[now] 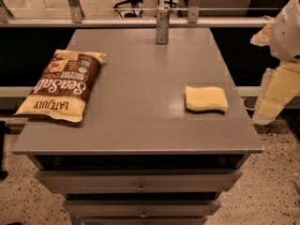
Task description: Move sponge near redbull can
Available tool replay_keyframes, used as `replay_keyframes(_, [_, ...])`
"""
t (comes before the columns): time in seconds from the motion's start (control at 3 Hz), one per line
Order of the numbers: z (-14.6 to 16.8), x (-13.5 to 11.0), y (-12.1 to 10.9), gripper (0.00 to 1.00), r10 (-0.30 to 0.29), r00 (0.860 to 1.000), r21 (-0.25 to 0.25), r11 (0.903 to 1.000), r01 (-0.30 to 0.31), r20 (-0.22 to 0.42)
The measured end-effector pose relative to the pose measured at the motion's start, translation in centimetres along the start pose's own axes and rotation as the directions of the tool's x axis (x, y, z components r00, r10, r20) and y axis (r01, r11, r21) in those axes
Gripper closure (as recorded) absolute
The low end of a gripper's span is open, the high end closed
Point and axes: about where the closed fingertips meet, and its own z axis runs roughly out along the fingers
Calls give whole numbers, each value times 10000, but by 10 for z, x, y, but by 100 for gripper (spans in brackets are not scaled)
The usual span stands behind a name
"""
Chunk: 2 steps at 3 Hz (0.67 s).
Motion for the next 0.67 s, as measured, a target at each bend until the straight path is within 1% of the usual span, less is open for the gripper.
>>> replay_keyframes(0.33, [0,0,0,0,0,10000,2,10000,0,1])
replay_keyframes(0.67, [18,1,-5,0,206,9994,-124,9997,-203,265])
